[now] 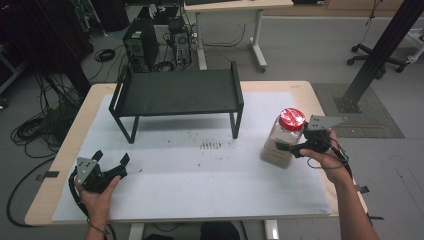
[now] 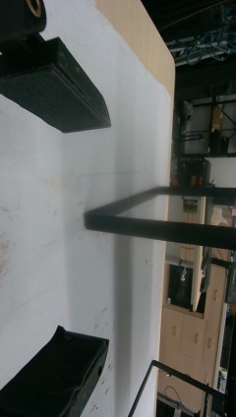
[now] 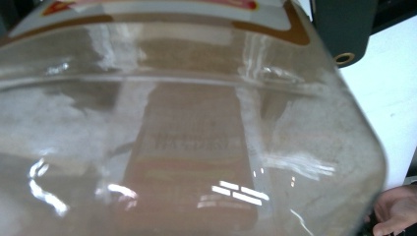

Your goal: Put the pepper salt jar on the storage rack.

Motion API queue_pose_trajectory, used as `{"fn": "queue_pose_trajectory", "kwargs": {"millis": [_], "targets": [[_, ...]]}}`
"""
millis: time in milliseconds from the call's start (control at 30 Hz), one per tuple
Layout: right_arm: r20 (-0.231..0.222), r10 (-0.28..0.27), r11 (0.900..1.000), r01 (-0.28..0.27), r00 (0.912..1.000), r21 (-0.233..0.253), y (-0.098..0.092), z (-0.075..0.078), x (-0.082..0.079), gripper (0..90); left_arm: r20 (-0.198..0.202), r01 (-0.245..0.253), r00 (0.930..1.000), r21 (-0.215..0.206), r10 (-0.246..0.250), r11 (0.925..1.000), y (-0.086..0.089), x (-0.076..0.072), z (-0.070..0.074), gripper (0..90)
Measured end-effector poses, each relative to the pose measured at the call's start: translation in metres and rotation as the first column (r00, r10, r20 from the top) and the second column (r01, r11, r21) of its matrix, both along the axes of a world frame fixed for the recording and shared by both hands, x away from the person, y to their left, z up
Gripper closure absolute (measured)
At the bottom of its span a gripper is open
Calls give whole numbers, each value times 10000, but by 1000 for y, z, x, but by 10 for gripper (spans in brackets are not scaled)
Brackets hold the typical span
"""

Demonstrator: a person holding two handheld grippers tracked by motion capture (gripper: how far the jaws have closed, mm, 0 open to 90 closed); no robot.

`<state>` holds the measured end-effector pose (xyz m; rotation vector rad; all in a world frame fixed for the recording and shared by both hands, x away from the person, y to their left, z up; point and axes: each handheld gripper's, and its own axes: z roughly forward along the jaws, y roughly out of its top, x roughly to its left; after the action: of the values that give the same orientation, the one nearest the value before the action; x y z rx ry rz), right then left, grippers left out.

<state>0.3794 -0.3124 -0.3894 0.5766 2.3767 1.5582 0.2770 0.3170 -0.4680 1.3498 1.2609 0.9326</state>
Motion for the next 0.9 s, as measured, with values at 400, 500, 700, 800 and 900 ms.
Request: {"fn": "queue_pose_trajectory", "kwargs": {"millis": [400, 500, 700, 800, 900], "targets": [[151, -294, 9996, 293, 9995, 60, 2, -1, -5, 251, -28, -14, 10000, 25, 14, 10000, 0, 0, 0, 26], [134, -410, 9991, 409, 9991, 82, 2, -1, -7, 252, -41, -6, 10000, 27, 6, 10000, 0, 0, 0, 26], [161, -466, 9989, 465, 9988, 70, 3, -1, -7, 254, -24, -16, 10000, 17, 16, 10000, 0, 0, 0, 27], [186, -459, 9989, 457, 9988, 67, 3, -1, -7, 256, -2, -34, 10000, -20, 34, 10000, 0, 0, 0, 28], [189, -487, 9988, 485, 9986, 93, 3, 0, -8, 257, -12, -9, 10000, 5, 9, 10000, 0, 0, 0, 29]]}}
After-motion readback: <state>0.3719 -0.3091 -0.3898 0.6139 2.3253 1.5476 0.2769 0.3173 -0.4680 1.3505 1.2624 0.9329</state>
